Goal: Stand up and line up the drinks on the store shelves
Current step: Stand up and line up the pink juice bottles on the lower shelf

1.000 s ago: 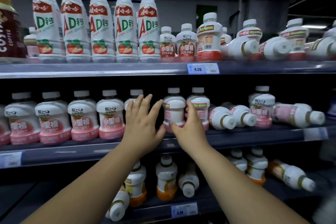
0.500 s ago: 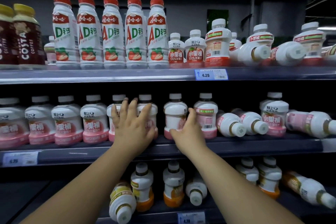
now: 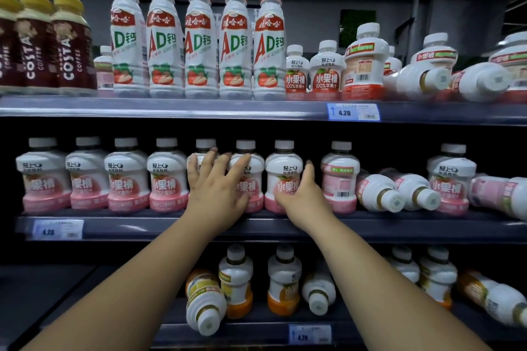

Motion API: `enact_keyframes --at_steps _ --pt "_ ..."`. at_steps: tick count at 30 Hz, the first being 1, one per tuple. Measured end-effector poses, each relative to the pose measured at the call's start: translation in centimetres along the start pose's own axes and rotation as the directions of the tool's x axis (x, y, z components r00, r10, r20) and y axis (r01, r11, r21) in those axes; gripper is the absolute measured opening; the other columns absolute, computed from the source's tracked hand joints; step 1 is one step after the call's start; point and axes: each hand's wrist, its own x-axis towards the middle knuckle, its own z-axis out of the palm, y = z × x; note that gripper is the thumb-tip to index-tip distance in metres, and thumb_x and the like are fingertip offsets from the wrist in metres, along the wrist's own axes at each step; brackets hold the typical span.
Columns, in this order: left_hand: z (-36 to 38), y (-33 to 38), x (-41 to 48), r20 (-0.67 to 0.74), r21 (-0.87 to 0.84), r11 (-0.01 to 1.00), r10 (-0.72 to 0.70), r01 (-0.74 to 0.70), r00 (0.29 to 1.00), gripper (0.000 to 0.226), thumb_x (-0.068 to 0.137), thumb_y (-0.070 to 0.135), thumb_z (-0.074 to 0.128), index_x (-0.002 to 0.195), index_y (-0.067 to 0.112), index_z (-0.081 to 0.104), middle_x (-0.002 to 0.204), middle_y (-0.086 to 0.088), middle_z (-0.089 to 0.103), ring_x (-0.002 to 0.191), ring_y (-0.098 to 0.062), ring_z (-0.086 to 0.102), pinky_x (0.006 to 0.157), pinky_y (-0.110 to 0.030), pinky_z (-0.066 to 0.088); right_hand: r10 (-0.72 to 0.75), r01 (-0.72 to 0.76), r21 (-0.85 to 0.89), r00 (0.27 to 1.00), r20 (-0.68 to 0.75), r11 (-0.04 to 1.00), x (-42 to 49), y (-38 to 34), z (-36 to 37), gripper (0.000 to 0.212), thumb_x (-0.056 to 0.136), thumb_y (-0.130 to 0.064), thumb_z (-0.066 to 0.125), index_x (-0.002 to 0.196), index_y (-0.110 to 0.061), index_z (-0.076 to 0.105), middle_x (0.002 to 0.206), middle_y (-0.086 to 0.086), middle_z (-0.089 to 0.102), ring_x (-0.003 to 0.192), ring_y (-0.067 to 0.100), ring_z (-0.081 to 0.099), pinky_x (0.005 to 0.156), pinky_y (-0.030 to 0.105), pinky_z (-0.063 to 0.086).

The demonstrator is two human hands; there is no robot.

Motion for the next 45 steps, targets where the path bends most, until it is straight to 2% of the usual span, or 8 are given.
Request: enact_keyframes --at_steps 4,9,15,20,26,33,37,45 --pt "0.2 0.0 0.0 -0.019 0.014 1.0 0.012 -0.012 1.0 0.081 0.074 0.048 0.071 0.146 0.032 0.039 0.139 -0.01 0.05 0.138 -0.039 0.032 0.115 -0.063 0.009 -0.026 0.025 -0.007 0.998 -0.066 1.0 -0.2 0.3 0.1 0.09 0.078 -0.056 0.075 0.142 -0.016 0.028 0.133 0.01 0.059 0.117 0.032 0.058 0.082 0.037 0.045" --pt "-0.1 0.3 -0.1 0.003 0.031 1.0 -0.005 0.004 1.0 0.079 0.075 0.053 0.058 0.148 0.032 0.037 0.143 -0.01 0.046 0.141 -0.04 0.027 0.115 -0.062 0.003 -0.061 0.062 0.013 0.995 -0.082 0.998 -0.5 0.7 0.4 0.088 0.075 -0.058 0.076 0.14 -0.017 0.033 0.129 0.007 0.06 0.114 0.031 0.06 0.088 0.04 0.049" --pt "-0.7 4.6 0.9 -0.028 -0.06 0.997 0.038 -0.039 0.999 0.077 0.075 0.056 0.05 0.147 0.03 0.04 0.147 -0.017 0.041 0.142 -0.039 0.025 0.117 -0.06 0.008 -0.161 0.266 0.29 0.927 -0.34 0.919 -1.7 2.9 -1.7 0.043 0.083 -0.022 0.077 0.122 -0.022 0.059 0.117 -0.008 0.062 0.107 0.009 0.059 0.097 0.031 0.051" --pt "0.3 8.1 1.8 -0.04 -0.07 0.99 0.121 -0.123 0.992 0.079 0.071 0.059 0.044 0.144 0.029 0.044 0.148 -0.018 0.042 0.14 -0.041 0.031 0.116 -0.06 0.009 -0.211 0.338 0.141 0.809 -0.549 0.93 -1.6 5.2 -4.5 0.063 0.073 -0.01 0.073 0.133 -0.01 0.053 0.13 0.005 0.054 0.12 0.018 0.048 0.104 0.019 0.035" --pt "1.3 8.3 1.9 -0.04 -0.057 0.991 0.116 -0.118 0.992 0.075 0.071 0.058 0.054 0.139 0.026 0.048 0.146 -0.017 0.044 0.127 -0.039 0.048 0.114 -0.061 0.009 -0.148 0.201 0.142 0.936 -0.318 0.969 -0.8 5.5 -4.8 0.099 0.08 -0.017 0.077 0.158 -0.019 0.016 0.157 0.004 0.03 0.141 0.019 0.032 0.111 0.021 0.026" --pt "1.3 7.8 2.3 -0.044 -0.037 0.997 0.068 -0.07 0.997 0.073 0.07 0.053 0.055 0.138 0.027 0.05 0.137 -0.018 0.049 0.127 -0.041 0.043 0.113 -0.063 0.013 -0.043 0.112 0.249 0.963 -0.264 0.962 -0.8 5.4 -4.3 0.1 0.08 -0.024 0.076 0.157 -0.021 0.013 0.153 0.007 0.034 0.139 0.024 0.037 0.113 0.035 0.034" --pt "1.5 7.2 2.3 -0.017 -0.014 0.998 0.06 -0.06 0.998 0.078 0.069 0.054 0.056 0.143 0.029 0.046 0.129 -0.015 0.055 0.128 -0.04 0.043 0.113 -0.062 0.013 0.032 -0.018 0.118 0.993 -0.114 0.993 0.4 4.9 -5.0 0.103 0.086 -0.027 0.07 0.159 -0.018 -0.003 0.147 0.014 0.046 0.128 0.032 0.049 0.088 0.031 0.041" --pt "1.5 7.3 2.2 -0.029 -0.006 0.998 0.066 -0.067 0.997 0.078 0.07 0.057 0.051 0.143 0.029 0.045 0.128 -0.012 0.054 0.127 -0.036 0.043 0.114 -0.06 0.012 0.024 -0.023 0.013 0.998 -0.063 1.0 0.8 5.3 -4.4 0.108 0.082 -0.041 0.072 0.157 -0.014 -0.001 0.148 0.013 0.047 0.13 0.033 0.05 0.099 0.036 0.042"
